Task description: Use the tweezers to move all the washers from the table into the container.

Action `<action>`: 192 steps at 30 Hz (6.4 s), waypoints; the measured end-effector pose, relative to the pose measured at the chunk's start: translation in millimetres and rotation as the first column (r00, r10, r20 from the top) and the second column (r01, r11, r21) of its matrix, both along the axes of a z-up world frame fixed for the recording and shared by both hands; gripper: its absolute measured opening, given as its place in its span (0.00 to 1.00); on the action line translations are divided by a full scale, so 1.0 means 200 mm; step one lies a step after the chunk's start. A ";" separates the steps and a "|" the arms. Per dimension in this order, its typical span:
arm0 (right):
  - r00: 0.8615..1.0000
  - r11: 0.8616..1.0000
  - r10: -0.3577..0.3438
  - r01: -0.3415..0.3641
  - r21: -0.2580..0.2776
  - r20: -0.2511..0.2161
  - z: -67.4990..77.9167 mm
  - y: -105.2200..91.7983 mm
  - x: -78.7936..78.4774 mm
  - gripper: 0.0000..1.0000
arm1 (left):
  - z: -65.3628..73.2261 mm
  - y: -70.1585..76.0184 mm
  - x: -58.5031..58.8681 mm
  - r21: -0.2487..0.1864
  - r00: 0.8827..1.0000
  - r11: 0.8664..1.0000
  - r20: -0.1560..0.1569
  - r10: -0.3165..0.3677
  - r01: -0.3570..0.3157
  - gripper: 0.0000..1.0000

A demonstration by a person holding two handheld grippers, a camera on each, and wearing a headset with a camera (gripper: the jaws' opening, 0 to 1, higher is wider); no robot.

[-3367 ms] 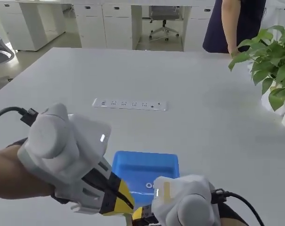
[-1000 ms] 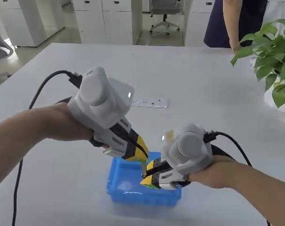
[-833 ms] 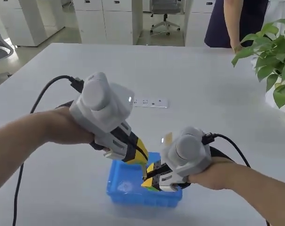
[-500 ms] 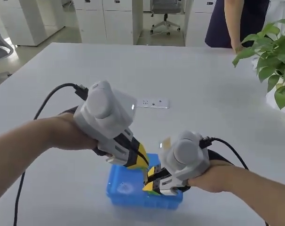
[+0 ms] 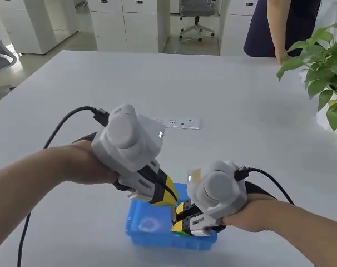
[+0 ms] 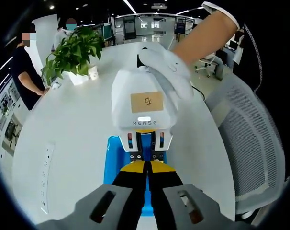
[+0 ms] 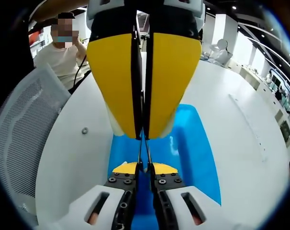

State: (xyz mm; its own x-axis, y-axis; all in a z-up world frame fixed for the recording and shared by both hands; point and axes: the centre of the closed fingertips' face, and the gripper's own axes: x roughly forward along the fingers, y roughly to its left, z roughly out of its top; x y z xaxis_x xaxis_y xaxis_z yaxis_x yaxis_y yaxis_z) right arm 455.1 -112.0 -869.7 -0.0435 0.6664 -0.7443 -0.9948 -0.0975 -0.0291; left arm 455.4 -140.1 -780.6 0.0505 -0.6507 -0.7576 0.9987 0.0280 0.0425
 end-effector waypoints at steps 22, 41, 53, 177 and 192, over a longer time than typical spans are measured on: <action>0.999 0.999 -0.026 0.025 0.043 0.028 0.10 0.01 0.01 0.11 | 0.10 0.01 0.00 -0.013 1.000 1.000 0.011 0.010 -0.010 0.04; 0.998 0.998 -0.032 0.029 0.063 0.048 0.21 0.01 -0.06 0.11 | 0.20 0.02 -0.09 -0.017 1.000 1.000 0.021 -0.001 0.001 0.04; 0.999 0.997 -0.020 0.016 0.074 0.050 0.26 0.04 -0.15 0.11 | 0.26 0.04 -0.18 -0.015 1.000 1.000 0.017 0.001 0.000 0.04; 0.991 0.991 0.106 -0.098 0.096 -0.080 -0.01 0.29 -0.66 0.14 | -0.05 0.26 -0.63 0.075 0.995 0.995 -0.072 0.076 -0.070 0.04; 0.992 0.991 0.106 -0.100 0.093 -0.064 -0.02 0.29 -0.66 0.11 | -0.05 0.27 -0.62 0.076 0.995 0.995 -0.072 0.072 -0.067 0.04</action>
State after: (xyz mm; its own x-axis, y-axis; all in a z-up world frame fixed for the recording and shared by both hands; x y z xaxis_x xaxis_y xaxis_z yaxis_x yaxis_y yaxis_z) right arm 323.7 -53.3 -872.8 -0.1642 0.7197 -0.6746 -0.9796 -0.1992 0.0258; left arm 331.9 -86.8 -789.8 0.0354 -0.5902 -0.8065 0.9949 0.0972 -0.0274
